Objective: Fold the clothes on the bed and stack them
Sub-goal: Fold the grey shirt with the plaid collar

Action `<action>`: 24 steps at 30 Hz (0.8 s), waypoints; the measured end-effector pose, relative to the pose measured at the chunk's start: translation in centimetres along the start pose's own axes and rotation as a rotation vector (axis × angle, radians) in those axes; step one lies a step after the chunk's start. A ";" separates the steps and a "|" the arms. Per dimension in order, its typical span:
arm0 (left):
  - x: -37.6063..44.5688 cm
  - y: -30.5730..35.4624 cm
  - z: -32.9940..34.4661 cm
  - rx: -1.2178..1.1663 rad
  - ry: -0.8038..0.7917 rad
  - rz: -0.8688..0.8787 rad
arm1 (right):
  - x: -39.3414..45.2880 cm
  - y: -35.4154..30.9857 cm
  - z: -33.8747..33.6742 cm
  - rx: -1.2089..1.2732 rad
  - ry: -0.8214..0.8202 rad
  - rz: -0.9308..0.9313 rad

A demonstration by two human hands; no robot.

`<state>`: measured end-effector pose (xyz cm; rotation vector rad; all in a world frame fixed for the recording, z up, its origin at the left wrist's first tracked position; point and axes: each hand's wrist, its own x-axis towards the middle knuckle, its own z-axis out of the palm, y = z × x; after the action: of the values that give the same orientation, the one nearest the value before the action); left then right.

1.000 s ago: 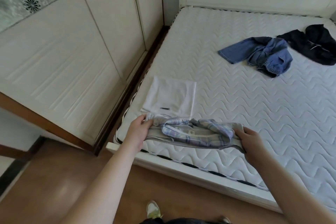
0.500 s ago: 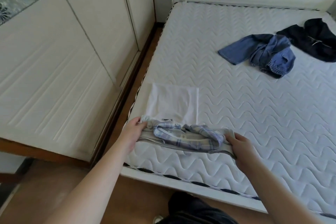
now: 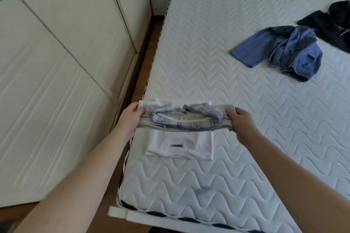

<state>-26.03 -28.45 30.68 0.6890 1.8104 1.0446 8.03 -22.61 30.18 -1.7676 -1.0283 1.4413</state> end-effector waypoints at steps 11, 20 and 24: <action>12.9 -5.8 1.7 -0.060 -0.009 -0.048 | 10.0 1.7 5.1 0.036 0.057 0.054; 12.9 -24.4 4.8 0.256 0.105 -0.301 | 11.9 18.7 8.7 -0.101 0.066 0.356; 12.8 -27.8 5.2 0.324 0.152 -0.308 | 12.6 22.2 8.5 -0.102 0.096 0.372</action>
<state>-27.62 -29.93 -0.29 0.5054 2.1643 0.6196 4.90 -22.81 3.44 -2.1668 -0.7620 1.5225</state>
